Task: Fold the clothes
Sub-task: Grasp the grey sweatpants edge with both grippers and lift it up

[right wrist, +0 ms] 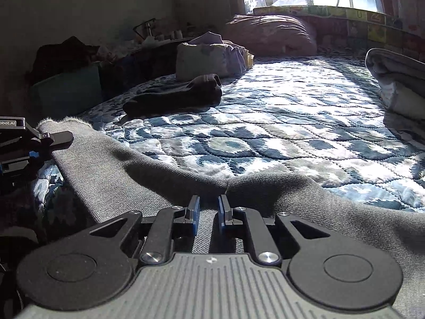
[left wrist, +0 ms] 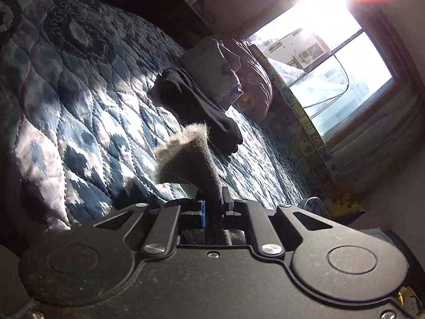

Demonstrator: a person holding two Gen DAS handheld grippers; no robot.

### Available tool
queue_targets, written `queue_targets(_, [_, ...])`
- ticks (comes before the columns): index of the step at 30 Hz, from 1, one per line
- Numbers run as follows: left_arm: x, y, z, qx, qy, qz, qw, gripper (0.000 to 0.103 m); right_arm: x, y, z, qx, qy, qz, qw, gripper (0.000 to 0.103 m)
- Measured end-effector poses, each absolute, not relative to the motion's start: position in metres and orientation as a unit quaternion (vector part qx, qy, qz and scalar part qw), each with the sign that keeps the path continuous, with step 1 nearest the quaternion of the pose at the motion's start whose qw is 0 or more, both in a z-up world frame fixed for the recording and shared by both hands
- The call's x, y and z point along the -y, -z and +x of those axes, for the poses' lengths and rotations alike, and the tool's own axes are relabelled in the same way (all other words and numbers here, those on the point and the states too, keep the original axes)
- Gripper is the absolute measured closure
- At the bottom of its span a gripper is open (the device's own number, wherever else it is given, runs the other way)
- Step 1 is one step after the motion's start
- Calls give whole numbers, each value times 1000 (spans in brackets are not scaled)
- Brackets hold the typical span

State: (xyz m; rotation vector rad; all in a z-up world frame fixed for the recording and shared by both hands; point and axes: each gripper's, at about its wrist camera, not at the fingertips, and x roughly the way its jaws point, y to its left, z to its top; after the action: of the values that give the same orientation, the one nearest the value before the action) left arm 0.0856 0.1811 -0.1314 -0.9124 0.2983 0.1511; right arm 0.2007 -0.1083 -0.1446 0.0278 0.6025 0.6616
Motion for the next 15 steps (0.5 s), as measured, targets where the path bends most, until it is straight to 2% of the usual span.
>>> queue_targets(2, [-175, 121, 87, -132, -54, -428, 892, 96, 127, 141, 199, -290, -302, 50, 907, 73])
queue_targets(6, [-155, 95, 90, -114, -17, -399, 910, 96, 183, 148, 221, -300, -287, 226, 881, 72])
queue_targets(10, [-128, 67, 92, -100, 16, -352, 930, 96, 224, 160, 225, -304, -276, 355, 840, 72])
queue_targets(15, [-75, 44, 108, -96, 59, -282, 953, 96, 269, 164, 216, -300, -268, 425, 811, 66])
